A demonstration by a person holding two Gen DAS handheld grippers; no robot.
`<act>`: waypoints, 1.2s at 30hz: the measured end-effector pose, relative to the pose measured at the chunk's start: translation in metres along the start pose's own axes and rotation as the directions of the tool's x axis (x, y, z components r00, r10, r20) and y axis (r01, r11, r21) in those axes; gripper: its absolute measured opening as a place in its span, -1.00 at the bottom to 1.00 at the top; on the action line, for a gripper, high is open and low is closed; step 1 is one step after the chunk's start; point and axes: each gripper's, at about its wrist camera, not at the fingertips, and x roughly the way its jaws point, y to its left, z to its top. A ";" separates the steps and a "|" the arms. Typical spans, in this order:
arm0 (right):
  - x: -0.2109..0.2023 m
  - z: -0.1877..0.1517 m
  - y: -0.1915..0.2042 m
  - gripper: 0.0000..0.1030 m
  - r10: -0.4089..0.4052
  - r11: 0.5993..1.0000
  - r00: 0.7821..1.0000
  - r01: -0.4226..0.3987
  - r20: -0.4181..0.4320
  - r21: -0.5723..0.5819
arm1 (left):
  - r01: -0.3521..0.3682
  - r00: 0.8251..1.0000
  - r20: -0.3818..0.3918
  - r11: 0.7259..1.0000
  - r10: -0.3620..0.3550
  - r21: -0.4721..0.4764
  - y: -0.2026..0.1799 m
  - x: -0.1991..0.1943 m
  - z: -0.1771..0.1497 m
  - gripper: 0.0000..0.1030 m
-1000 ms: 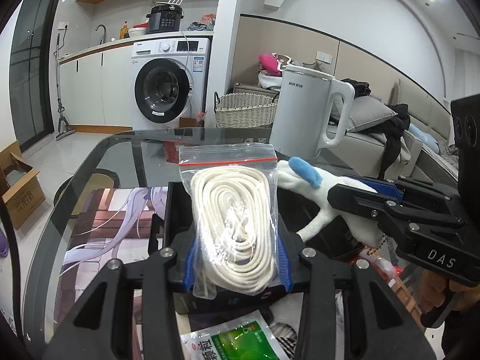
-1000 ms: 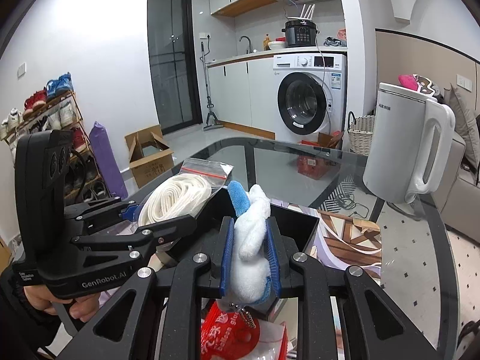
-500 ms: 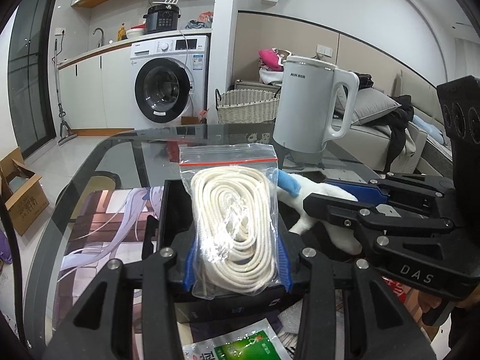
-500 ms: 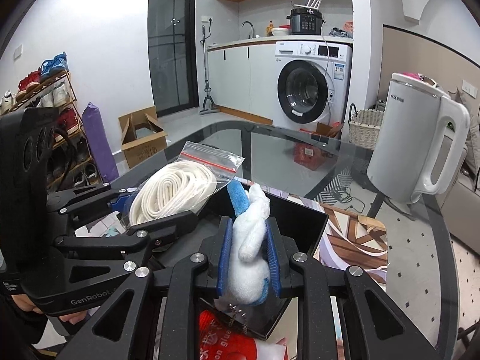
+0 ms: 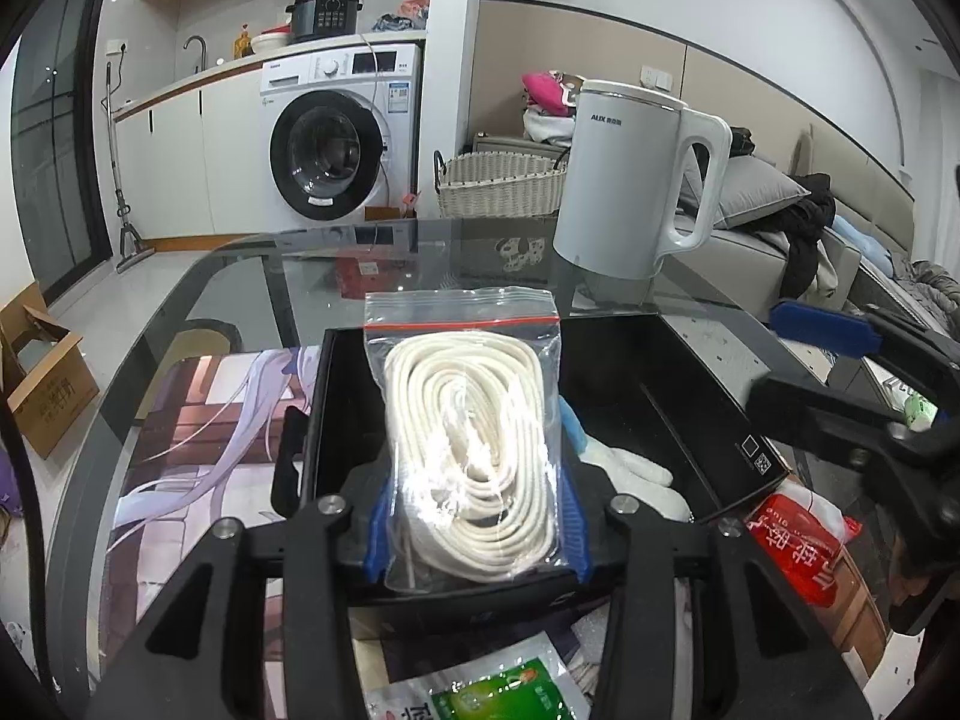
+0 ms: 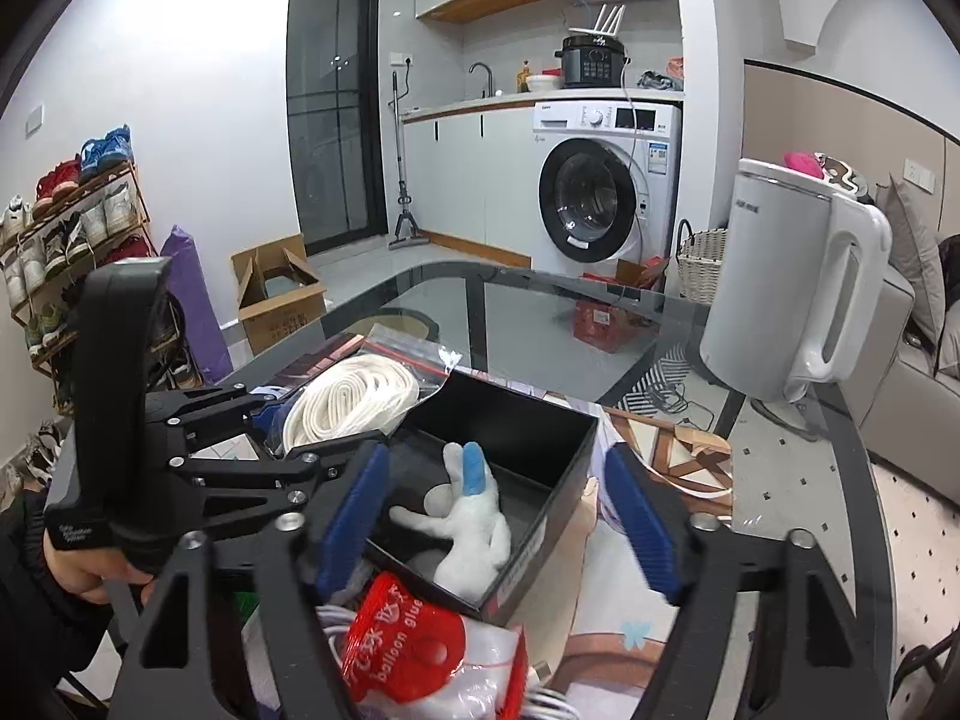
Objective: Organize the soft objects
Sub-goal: 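Lower the plush toy and rope bag into the black box and open both grippers, then grasp the red-and-white balloon packet with the right gripper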
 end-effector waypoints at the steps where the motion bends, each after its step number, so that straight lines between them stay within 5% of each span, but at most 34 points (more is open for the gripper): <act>1: -0.004 -0.001 -0.001 0.72 -0.005 1.000 1.000 0.005 0.005 0.004 | 0.007 1.000 -0.006 1.000 -0.007 -0.001 0.000 -0.001 0.000 0.10; 3: -0.011 -0.001 -0.002 0.83 -0.013 1.000 1.000 0.013 0.010 0.013 | 0.013 1.000 -0.004 1.000 -0.013 0.009 -0.003 -0.006 -0.001 0.34; 5: -0.021 -0.003 -0.004 0.90 -0.015 1.000 1.000 0.015 0.016 0.019 | -0.012 1.000 0.019 1.000 0.012 0.022 -0.006 -0.013 -0.003 0.82; 9: -0.034 -0.008 -0.005 0.98 -0.020 0.999 1.000 0.019 0.021 0.027 | -0.019 0.998 0.056 1.000 0.019 0.006 -0.004 -0.028 -0.007 1.00; 36: -0.063 -0.047 -0.003 0.99 -0.005 0.998 1.000 0.007 -0.026 0.066 | -0.049 0.997 0.067 0.999 0.050 -0.009 0.000 -0.076 -0.041 1.00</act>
